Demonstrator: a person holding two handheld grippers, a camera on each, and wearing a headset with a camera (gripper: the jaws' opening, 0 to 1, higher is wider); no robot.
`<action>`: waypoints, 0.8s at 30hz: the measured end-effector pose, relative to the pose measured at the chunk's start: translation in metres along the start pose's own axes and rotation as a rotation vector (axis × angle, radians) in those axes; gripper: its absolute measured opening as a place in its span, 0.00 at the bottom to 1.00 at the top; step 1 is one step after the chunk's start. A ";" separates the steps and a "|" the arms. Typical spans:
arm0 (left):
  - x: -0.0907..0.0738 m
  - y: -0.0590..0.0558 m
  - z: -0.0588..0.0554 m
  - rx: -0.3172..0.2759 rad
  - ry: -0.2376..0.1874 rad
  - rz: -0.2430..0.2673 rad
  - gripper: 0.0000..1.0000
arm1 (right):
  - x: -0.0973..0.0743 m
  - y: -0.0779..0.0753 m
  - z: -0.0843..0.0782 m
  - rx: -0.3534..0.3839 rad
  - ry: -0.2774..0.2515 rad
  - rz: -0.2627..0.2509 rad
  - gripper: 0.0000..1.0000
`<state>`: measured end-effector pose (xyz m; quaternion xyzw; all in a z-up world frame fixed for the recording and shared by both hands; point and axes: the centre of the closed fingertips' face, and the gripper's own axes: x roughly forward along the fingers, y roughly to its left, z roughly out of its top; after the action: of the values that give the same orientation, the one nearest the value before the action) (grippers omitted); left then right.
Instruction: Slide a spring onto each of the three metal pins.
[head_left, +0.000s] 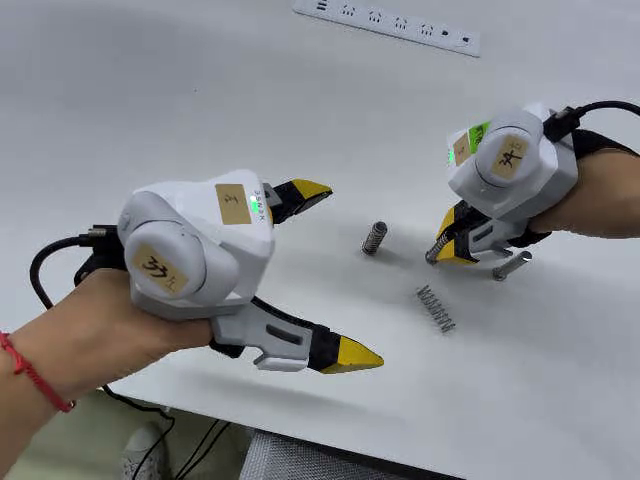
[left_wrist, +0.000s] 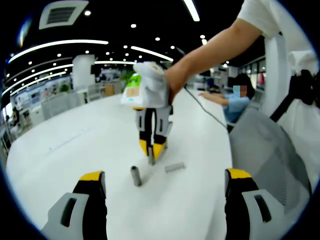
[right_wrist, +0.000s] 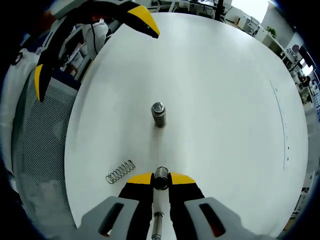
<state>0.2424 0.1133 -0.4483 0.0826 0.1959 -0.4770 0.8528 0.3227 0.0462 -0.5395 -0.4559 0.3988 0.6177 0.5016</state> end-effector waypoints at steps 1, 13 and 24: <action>0.000 0.000 0.000 0.000 0.001 0.000 1.00 | 0.000 0.000 0.000 0.002 -0.001 0.000 0.12; 0.000 0.001 0.000 -0.003 -0.001 0.000 1.00 | 0.004 -0.002 -0.002 0.014 -0.003 0.001 0.12; -0.001 0.000 -0.001 -0.001 0.005 0.000 1.00 | 0.005 0.000 0.000 0.019 -0.010 -0.003 0.17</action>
<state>0.2415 0.1148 -0.4488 0.0835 0.1981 -0.4768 0.8523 0.3221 0.0475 -0.5443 -0.4485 0.4016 0.6154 0.5087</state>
